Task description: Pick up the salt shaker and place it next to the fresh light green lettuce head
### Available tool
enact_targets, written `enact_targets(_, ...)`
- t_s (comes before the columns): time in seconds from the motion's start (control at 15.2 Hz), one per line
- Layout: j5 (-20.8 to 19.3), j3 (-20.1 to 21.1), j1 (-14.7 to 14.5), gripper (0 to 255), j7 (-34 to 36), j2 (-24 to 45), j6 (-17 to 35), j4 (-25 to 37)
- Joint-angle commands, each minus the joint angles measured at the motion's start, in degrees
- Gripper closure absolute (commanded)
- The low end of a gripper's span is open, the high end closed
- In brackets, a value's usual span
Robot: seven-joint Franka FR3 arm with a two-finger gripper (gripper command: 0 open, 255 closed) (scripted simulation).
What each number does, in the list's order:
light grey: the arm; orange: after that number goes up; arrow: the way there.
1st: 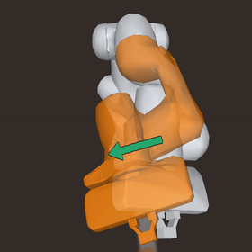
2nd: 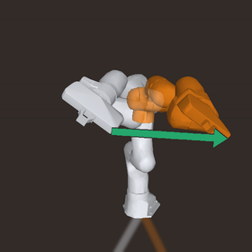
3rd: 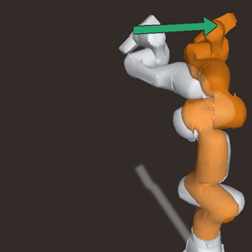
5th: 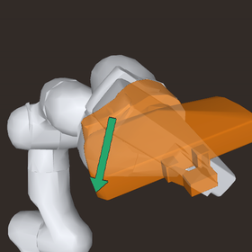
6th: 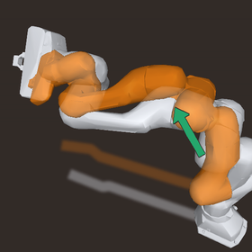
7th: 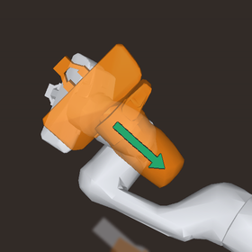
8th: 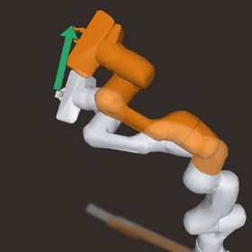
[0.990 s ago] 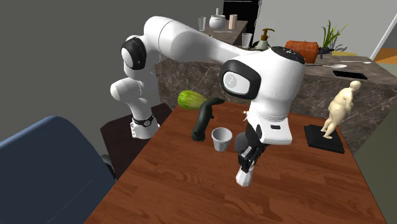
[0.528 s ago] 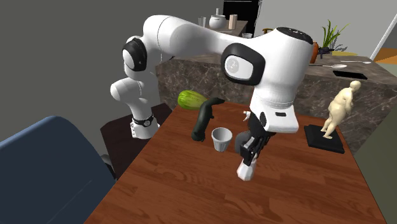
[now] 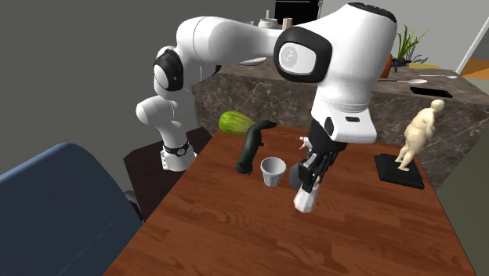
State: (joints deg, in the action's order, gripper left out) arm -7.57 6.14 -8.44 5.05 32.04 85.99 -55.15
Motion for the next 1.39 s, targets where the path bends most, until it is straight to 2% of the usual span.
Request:
enact_targets(0.0,0.2,0.2,-0.2,255,0.7,-3.0,1.1,-4.2)
enact_targets(0.2,0.8,1.1,-0.6,255,2.9,-11.8,5.6,-17.7)
enact_targets(0.53,2.0,2.5,-2.0,255,6.4,-23.0,9.9,-33.4)
enact_targets(0.92,3.9,4.6,-4.1,255,10.6,-34.2,12.4,-47.2)
enact_targets(1.32,6.4,7.2,-6.6,255,15.1,-43.9,13.0,-57.5)
